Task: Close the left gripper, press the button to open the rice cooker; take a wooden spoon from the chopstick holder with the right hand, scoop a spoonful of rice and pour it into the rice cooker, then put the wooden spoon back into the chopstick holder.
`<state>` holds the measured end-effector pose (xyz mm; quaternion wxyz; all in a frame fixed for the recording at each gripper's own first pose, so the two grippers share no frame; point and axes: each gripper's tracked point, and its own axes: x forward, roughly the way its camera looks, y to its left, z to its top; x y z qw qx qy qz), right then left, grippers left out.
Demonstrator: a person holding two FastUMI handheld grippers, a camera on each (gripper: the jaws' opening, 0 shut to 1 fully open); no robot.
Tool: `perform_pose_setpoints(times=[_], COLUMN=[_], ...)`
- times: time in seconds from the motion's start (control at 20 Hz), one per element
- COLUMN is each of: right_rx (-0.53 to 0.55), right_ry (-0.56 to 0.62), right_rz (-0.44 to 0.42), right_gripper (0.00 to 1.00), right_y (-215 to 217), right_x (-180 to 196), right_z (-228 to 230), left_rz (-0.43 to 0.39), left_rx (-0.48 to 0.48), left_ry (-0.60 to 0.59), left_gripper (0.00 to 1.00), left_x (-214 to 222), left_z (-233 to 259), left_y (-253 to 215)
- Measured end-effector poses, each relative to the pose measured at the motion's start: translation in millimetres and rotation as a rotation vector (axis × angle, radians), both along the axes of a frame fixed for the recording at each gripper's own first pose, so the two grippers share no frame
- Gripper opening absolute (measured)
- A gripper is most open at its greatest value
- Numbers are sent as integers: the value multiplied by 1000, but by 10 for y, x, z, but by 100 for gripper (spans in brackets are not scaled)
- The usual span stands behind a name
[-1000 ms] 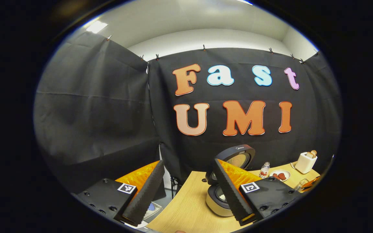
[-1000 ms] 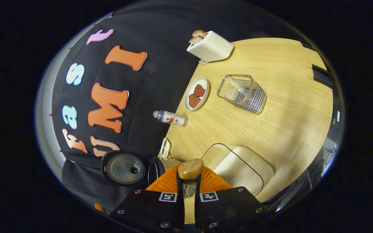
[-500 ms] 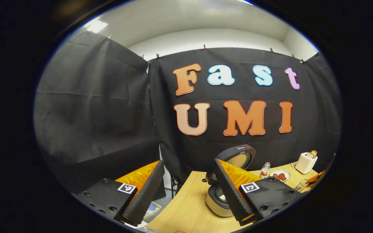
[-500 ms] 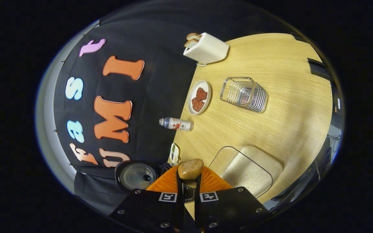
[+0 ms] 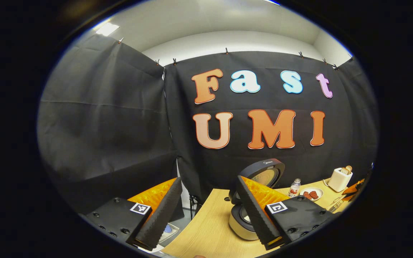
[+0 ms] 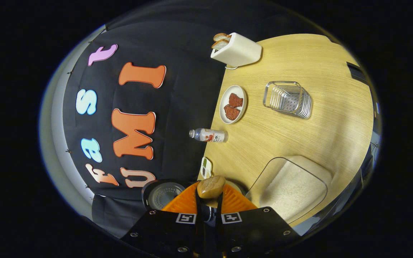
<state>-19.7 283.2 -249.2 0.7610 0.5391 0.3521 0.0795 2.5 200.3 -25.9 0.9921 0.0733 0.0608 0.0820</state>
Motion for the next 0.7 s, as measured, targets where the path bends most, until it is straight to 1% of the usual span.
perform_pose_setpoints(times=[0.45, 0.7], right_rx=[51, 51], right_ry=[-15, -21], right_rz=[71, 94], right_gripper=[11, 11], right_y=[585, 897], right_x=[243, 439], right_z=[341, 466], left_rz=[23, 20], left_rx=[-20, -35], left_ry=[8, 13], left_gripper=[100, 100], left_x=[4, 12], left_z=[-95, -132], left_y=[139, 168])
